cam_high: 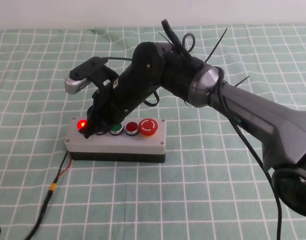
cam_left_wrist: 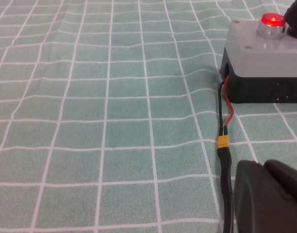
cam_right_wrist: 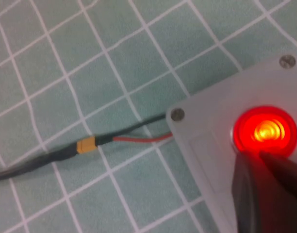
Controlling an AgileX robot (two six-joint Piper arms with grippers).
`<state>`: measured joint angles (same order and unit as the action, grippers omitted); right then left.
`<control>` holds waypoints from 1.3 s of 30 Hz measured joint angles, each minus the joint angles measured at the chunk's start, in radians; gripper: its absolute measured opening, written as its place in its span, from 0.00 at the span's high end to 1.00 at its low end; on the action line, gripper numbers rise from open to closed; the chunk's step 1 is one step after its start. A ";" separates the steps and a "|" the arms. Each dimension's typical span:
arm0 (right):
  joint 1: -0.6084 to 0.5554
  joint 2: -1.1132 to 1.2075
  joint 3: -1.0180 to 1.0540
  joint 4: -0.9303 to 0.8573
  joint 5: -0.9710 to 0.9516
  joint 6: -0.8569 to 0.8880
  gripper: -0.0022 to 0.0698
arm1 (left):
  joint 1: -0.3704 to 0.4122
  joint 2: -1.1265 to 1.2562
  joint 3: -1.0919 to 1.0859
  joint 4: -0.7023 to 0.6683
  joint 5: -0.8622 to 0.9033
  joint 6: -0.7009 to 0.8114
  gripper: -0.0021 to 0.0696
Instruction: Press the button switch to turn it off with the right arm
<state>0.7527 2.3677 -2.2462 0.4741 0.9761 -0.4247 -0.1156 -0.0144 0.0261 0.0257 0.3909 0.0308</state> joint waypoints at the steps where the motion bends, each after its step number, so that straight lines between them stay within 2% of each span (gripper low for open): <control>1: 0.000 0.000 0.000 0.000 0.002 0.000 0.99 | 0.000 0.000 0.000 0.000 0.000 0.000 0.98; 6: 0.000 -0.020 0.002 -0.018 0.014 0.000 0.99 | 0.000 0.000 0.000 0.000 0.000 0.000 0.98; 14: 0.000 -0.150 0.004 0.006 -0.122 0.000 0.99 | 0.000 0.000 0.000 0.000 0.000 0.000 0.98; 21: 0.000 -0.215 0.004 -0.038 -0.130 0.000 0.99 | 0.000 0.000 0.000 0.000 0.000 0.000 0.98; 27: -0.006 -0.361 0.004 -0.161 -0.032 0.021 0.99 | 0.000 0.000 0.000 0.000 0.000 0.000 0.98; 35: -0.006 -0.582 0.004 -0.422 0.152 0.186 0.99 | 0.000 0.000 0.000 0.000 0.000 0.000 0.98; 39: -0.006 -0.675 0.004 -0.461 0.262 0.200 0.99 | 0.000 0.000 0.000 0.000 0.000 0.000 0.98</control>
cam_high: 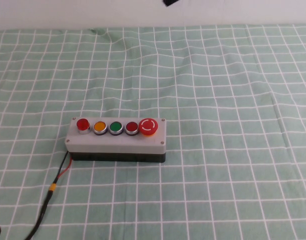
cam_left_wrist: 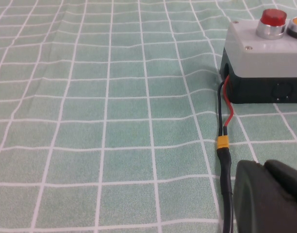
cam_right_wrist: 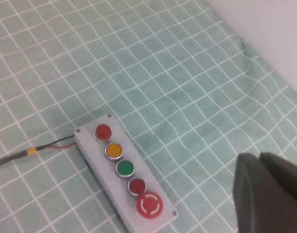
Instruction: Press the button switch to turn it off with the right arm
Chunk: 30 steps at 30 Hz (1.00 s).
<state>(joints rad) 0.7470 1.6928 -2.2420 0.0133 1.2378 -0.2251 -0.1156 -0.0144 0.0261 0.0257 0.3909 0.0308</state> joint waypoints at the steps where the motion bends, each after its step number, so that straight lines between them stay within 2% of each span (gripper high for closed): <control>1: 0.000 -0.022 0.000 -0.002 0.014 0.000 0.99 | 0.000 0.000 0.000 0.000 0.000 0.000 0.98; 8: 0.000 -0.211 0.161 -0.013 0.028 0.029 0.99 | 0.000 0.000 0.000 0.000 0.000 0.000 0.98; 23: 0.000 -0.914 0.981 -0.013 -0.157 0.166 0.99 | 0.000 0.000 0.000 0.000 0.000 0.000 0.98; 30: 0.000 -1.116 1.219 0.077 -0.189 0.166 0.99 | 0.000 0.000 0.000 0.000 0.000 0.000 0.98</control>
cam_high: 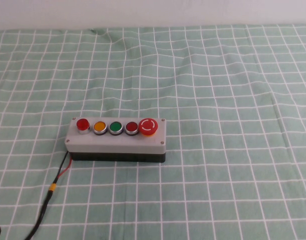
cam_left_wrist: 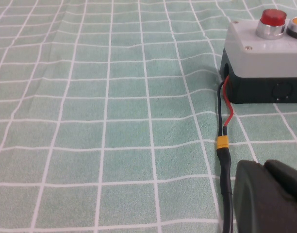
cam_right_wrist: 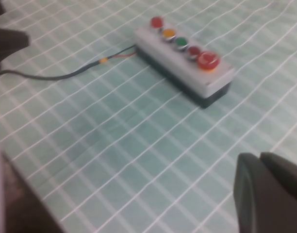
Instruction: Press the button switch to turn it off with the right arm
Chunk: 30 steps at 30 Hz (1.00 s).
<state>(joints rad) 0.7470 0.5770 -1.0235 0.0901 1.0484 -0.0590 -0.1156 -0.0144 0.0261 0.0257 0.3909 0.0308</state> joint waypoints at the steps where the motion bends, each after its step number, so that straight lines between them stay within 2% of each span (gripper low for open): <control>1: 0.000 -0.015 0.024 0.023 0.000 0.000 0.99 | 0.000 0.000 0.000 0.000 0.000 0.000 0.98; 6: 0.000 -0.033 0.114 0.128 0.012 0.000 0.99 | 0.000 0.000 0.000 0.000 0.000 0.000 0.98; 11: 0.000 -0.033 0.173 0.142 0.018 0.000 0.99 | 0.000 0.000 0.000 0.000 0.000 0.000 0.98; 15: 0.000 -0.033 0.212 0.109 0.005 -0.016 0.99 | 0.000 0.000 0.000 0.000 0.000 0.000 0.98; 18: -0.013 -0.054 0.269 0.028 -0.080 -0.028 0.99 | 0.000 0.000 0.000 0.000 0.000 0.000 0.98; 22: -0.095 -0.166 0.405 -0.061 -0.299 -0.034 0.99 | 0.000 0.000 0.000 0.000 0.000 0.000 0.98; 26: -0.247 -0.304 0.589 -0.090 -0.537 -0.034 0.99 | 0.000 0.000 0.000 0.000 0.000 0.000 0.98; 30: -0.390 -0.451 0.741 -0.098 -0.695 -0.034 0.99 | 0.000 0.000 0.000 0.000 0.000 0.000 0.98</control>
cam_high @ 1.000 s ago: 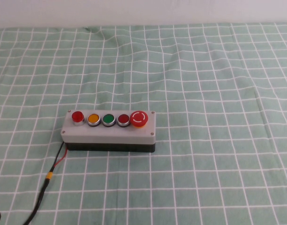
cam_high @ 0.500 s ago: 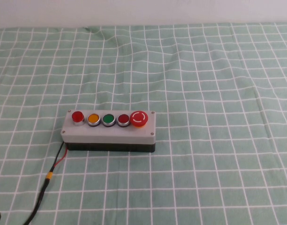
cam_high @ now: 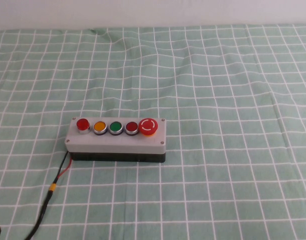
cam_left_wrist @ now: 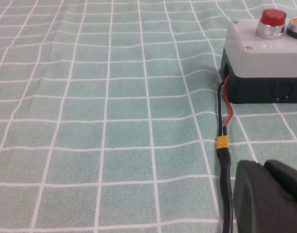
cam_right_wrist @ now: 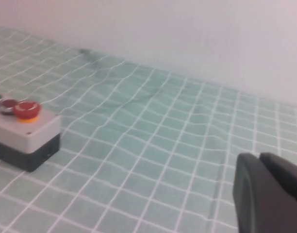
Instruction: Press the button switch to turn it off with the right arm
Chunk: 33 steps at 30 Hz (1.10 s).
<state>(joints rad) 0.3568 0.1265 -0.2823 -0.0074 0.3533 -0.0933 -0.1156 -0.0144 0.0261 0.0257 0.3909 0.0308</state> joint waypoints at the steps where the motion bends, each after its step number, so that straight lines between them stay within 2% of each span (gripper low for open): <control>1: -0.032 -0.038 0.037 0.007 -0.029 0.000 0.99 | 0.000 0.000 0.000 0.000 0.000 0.000 0.98; 5: -0.136 -0.131 0.161 0.027 -0.101 0.000 0.99 | 0.000 0.000 0.000 0.000 0.000 0.000 0.98; 11: -0.218 -0.136 0.287 0.108 -0.128 0.006 0.99 | 0.000 0.000 0.000 0.000 0.000 0.000 0.98; 20: -0.253 -0.136 0.307 0.172 0.008 0.008 0.99 | 0.000 0.000 0.000 0.000 0.000 0.000 0.98; 33: -0.253 -0.138 0.307 0.202 0.018 0.008 0.99 | 0.000 0.000 0.000 0.000 0.000 0.000 0.98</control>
<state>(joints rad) 0.1043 -0.0114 0.0249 0.1943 0.3712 -0.0851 -0.1156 -0.0144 0.0261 0.0257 0.3909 0.0308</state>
